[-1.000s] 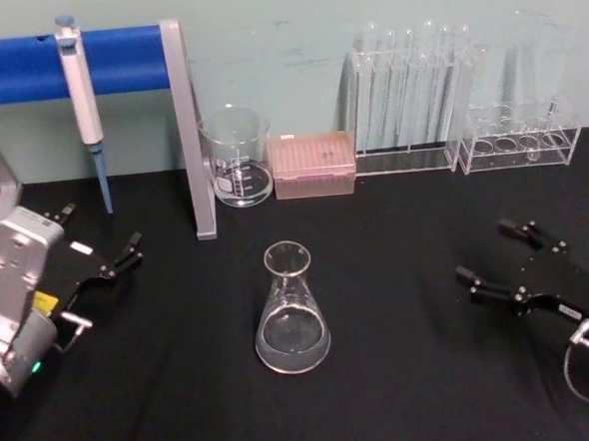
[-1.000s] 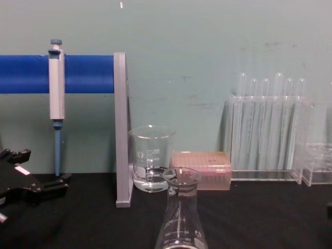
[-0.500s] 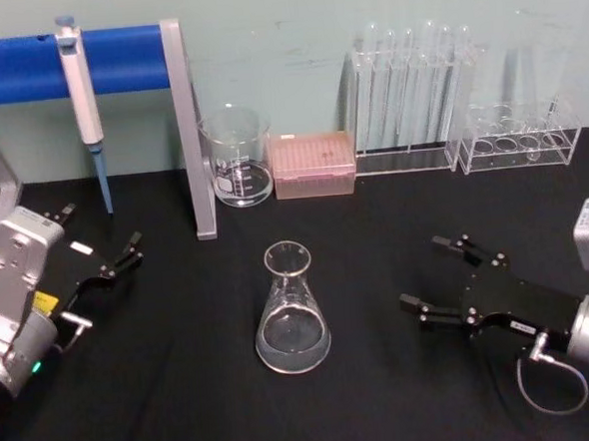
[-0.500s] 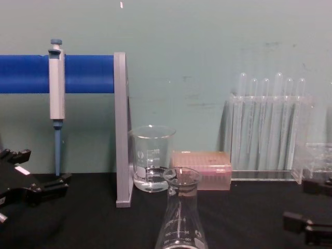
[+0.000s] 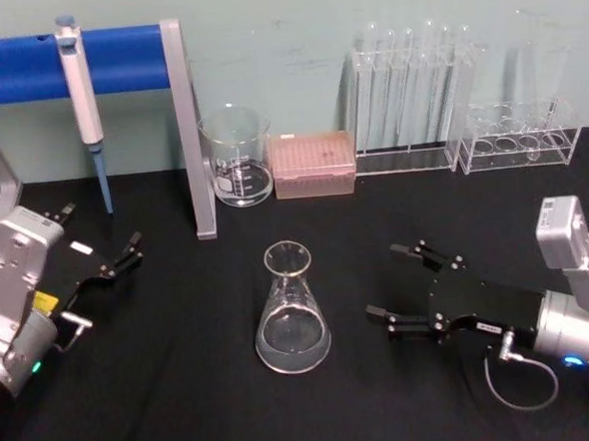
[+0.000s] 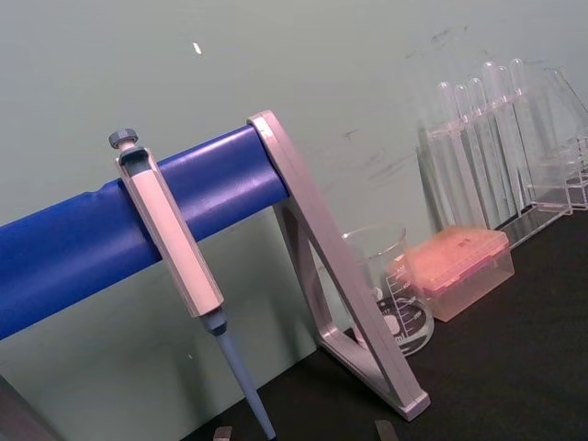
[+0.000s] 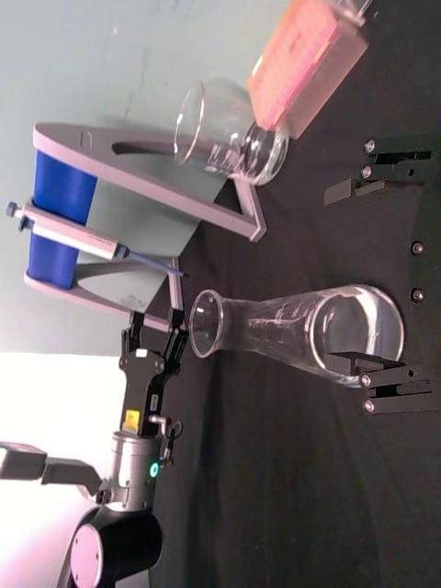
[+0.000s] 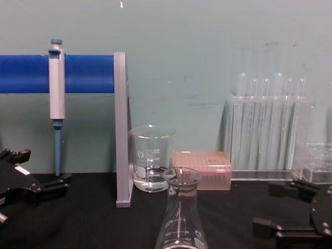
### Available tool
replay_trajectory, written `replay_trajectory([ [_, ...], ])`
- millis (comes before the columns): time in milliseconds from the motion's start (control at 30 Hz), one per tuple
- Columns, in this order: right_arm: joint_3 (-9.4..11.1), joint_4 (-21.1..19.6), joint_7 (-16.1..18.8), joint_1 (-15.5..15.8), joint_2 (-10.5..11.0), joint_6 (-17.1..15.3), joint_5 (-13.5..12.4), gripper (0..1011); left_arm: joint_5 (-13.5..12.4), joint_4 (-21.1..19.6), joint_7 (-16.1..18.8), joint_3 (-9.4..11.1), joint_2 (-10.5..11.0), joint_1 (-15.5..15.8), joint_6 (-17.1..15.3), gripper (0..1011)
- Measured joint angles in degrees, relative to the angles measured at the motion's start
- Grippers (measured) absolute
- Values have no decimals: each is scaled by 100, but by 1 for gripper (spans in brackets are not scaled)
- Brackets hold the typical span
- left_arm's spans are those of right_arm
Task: Grasp the erlenmeyer flask with one hand, shake it three times, then place it back.
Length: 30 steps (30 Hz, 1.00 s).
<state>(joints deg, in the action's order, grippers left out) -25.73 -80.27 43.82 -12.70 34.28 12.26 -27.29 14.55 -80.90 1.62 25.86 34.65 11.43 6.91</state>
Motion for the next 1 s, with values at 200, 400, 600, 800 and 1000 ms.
replay_trajectory([
  [200,-142,219,190,-233,-137,16,-25,1000,0,0,0,0,0,0,0,1001],
  [400,-295,425,362,-455,-278,42,-63,1000,0,0,0,0,0,0,0,1001],
  [600,-444,632,513,-666,-414,54,-105,1000,0,0,0,0,0,0,0,1001],
  [800,-584,895,626,-898,-574,61,-128,1000,0,0,0,0,0,0,0,1001],
  [1000,-693,1072,702,-1065,-691,60,-156,1000,0,0,0,0,0,0,0,1001],
])
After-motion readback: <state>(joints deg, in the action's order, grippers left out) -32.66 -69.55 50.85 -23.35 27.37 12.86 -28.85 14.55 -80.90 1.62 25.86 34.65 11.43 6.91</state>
